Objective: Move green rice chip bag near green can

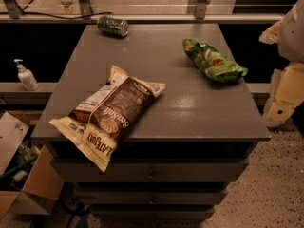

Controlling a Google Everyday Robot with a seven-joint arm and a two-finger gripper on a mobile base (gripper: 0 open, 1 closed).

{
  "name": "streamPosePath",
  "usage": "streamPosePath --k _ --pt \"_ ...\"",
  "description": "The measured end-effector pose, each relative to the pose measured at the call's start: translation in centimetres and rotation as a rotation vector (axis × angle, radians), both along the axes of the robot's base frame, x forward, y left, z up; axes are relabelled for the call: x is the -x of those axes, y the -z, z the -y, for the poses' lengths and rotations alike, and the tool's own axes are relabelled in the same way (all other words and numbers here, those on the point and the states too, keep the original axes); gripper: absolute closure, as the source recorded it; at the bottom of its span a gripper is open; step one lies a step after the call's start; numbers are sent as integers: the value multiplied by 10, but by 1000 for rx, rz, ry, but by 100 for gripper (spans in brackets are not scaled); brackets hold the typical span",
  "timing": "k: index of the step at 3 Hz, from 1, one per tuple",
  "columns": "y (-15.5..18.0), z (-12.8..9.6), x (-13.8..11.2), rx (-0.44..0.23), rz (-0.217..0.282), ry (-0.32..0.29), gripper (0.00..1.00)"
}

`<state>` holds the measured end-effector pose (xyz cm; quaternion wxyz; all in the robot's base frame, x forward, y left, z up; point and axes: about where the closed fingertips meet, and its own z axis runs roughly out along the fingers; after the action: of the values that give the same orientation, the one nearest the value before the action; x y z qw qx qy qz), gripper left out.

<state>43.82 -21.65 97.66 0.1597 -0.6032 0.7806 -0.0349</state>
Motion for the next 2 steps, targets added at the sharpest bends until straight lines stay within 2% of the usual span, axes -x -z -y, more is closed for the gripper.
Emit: streamPosePath --k 1,2 --pt "0 0 0 0 0 0 0" --pt "8 -4 -9 -22 29 -4 0"
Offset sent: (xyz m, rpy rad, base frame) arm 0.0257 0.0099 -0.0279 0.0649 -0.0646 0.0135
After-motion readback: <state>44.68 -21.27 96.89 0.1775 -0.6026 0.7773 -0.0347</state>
